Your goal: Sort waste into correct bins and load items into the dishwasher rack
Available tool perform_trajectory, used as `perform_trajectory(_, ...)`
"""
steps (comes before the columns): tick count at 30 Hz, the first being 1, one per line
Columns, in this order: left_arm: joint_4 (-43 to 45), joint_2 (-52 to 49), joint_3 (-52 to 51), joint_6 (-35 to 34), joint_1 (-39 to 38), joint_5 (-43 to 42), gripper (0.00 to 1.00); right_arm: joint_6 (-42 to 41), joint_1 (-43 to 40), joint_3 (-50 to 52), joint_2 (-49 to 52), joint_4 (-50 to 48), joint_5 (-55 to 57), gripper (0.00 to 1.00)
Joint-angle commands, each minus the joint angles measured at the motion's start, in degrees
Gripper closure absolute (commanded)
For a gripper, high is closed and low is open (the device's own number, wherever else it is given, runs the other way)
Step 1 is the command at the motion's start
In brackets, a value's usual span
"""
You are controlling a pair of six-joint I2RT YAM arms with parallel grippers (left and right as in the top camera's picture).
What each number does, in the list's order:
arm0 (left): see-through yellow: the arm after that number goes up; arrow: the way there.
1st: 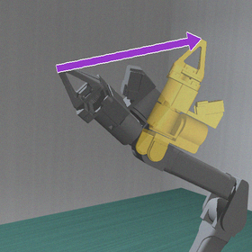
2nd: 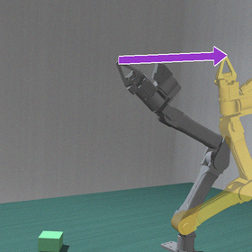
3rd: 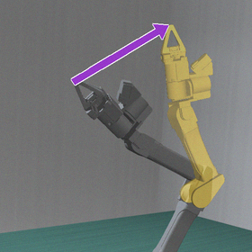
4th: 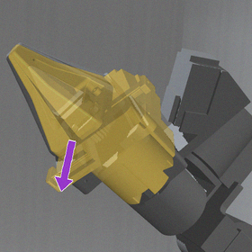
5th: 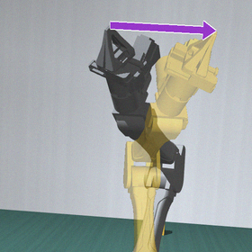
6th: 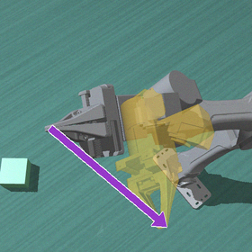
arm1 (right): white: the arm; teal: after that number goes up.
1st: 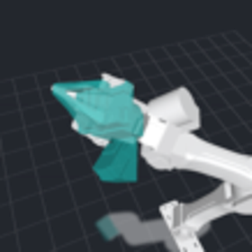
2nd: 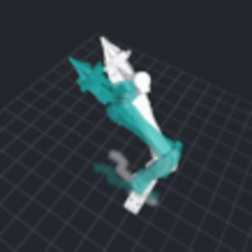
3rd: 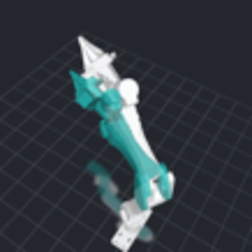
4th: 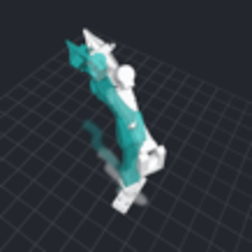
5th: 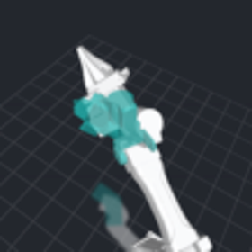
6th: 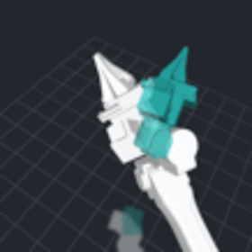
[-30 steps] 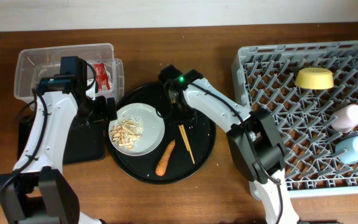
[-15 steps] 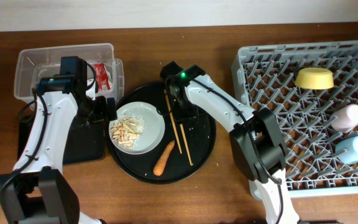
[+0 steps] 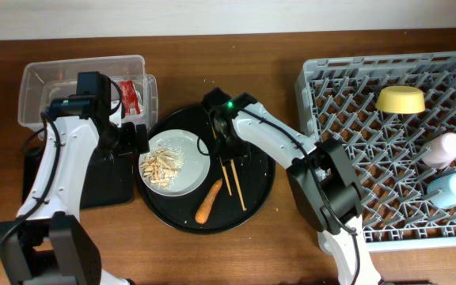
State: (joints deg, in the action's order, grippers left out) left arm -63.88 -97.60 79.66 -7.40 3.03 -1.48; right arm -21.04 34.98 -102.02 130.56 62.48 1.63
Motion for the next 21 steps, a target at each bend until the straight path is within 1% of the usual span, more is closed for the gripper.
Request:
perform_trajectory(1, -0.1, 0.8, 0.2, -0.8, 0.1, -0.3, 0.01, -0.5, 0.3, 1.4, 0.3, -0.8, -3.7, 0.41)
perform_trajectory(2, -0.1, 0.8, 0.2, -0.8, 0.1, -0.3, 0.01, -0.5, 0.3, 1.4, 0.3, -0.8, -5.0, 0.45)
perform_trajectory(4, -0.1, 0.8, 0.1, -0.8, 0.1, -0.3, 0.01, -0.5, 0.3, 1.4, 0.3, -0.5, -8.9, 0.60)
perform_trajectory(6, -0.1, 0.8, 0.2, -0.8, 0.1, -0.3, 0.01, -0.5, 0.3, 1.4, 0.3, -0.3, -11.7, 0.70)
perform_trajectory(7, -0.1, 0.8, 0.2, -0.8, 0.1, -0.3, 0.01, -0.5, 0.3, 1.4, 0.3, -0.3, -11.8, 0.74)
perform_trajectory(9, -0.1, 0.8, 0.2, -0.8, 0.1, -0.3, 0.01, -0.5, 0.3, 1.4, 0.3, -0.1, -11.9, 0.87)
perform_trajectory(11, -0.1, 0.8, 0.2, -0.8, 0.1, -0.3, 0.01, -0.5, 0.2, 1.4, 0.3, -0.1, -12.0, 0.95)
perform_trajectory(14, -0.1, 0.8, 0.2, -0.8, 0.1, -0.3, 0.01, -0.5, 0.2, 1.4, 0.3, -0.1, -12.0, 0.96)
perform_trajectory(17, -0.1, 0.8, 0.2, -0.8, 0.1, -0.3, 0.01, -0.3, -0.5, -0.7, 0.1, 2.8, -11.9, 0.96)
perform_trajectory(19, -0.1, 0.8, 0.2, -0.8, 0.1, -0.3, 0.01, 3.0, -2.1, -2.7, -3.0, 4.7, -11.6, 0.96)
perform_trajectory(20, 0.0, 0.8, 0.2, -0.8, 0.1, -0.3, 0.01, 5.8, -3.0, -2.9, -6.4, 5.0, -11.5, 0.96)
perform_trajectory(21, 0.0, 0.8, 0.2, -0.8, 0.1, -0.2, 0.01, 6.1, -3.8, -2.9, -8.8, 5.2, -11.3, 0.96)
